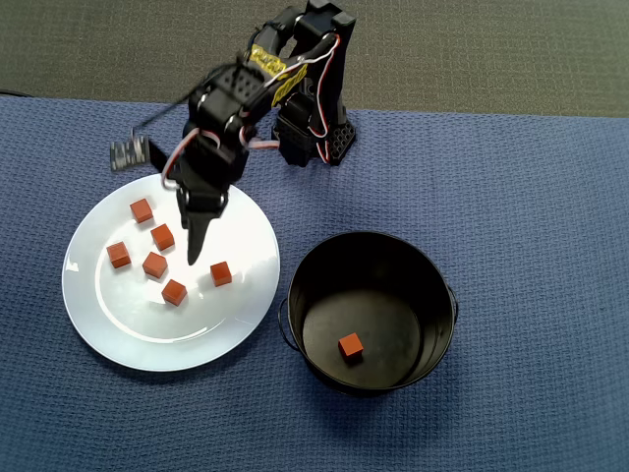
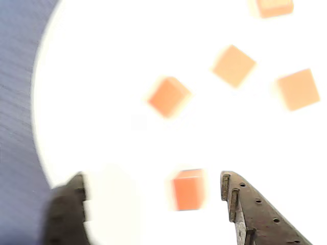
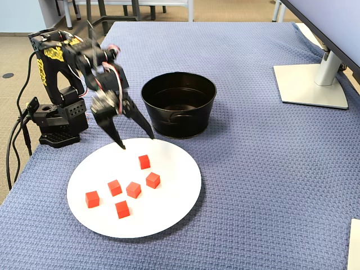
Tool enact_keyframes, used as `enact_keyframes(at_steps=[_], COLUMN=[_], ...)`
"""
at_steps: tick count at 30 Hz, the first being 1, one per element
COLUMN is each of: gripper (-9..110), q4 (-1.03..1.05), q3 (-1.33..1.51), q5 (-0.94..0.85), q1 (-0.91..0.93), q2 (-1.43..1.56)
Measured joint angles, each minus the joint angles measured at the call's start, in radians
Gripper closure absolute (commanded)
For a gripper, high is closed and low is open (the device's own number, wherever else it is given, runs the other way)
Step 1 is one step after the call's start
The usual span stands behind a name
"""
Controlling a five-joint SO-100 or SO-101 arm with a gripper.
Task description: Pick up the red cubes from the white plate and place them in the black recipient
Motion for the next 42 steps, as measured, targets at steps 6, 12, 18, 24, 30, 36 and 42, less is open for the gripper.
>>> enact_keyframes(at_steps=[6,12,18,24,30,36,42], gripper=[73,73,73,75,76,77,80], q4=[-0.153,-0.245,-0.285,-0.302,-0.304,-0.298,-0.245], q3=[0.199,0.336,0.383,0.383,0.321,0.268,0.189], q5=[-0.252,-0.396,-0.393,-0.305,-0.161,-0.094,-0.021], q1=[-0.029,-0.069,-0.101,-0.112,-0.123,-0.123,-0.132], q2=[0.017,0.069,0.094,0.069,-0.021,-0.101,-0.173])
